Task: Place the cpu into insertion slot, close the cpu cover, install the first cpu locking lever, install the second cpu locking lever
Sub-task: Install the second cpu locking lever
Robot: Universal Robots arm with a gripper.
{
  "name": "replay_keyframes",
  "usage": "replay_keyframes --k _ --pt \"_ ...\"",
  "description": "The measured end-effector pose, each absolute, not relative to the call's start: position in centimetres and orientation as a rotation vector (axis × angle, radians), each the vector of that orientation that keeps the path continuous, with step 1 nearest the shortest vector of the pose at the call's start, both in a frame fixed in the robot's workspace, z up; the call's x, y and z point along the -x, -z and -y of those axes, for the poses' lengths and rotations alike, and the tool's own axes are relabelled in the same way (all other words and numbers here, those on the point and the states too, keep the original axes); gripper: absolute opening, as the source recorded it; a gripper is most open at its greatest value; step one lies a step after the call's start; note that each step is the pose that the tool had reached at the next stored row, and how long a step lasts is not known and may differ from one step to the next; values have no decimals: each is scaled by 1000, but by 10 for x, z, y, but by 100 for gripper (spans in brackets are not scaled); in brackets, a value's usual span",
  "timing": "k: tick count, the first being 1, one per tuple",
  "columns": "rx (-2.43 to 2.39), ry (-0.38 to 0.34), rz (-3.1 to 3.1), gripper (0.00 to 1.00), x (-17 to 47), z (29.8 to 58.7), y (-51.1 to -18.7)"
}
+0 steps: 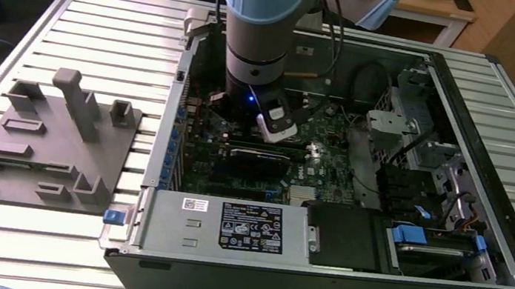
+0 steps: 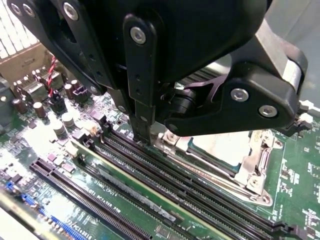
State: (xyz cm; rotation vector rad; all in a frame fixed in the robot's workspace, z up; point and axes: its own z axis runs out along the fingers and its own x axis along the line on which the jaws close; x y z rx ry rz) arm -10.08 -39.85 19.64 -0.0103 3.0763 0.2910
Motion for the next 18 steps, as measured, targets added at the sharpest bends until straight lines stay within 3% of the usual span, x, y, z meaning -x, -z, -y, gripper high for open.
replay_keyframes --k 18 --pt "10 -286 -3077 11 79 397 -202"
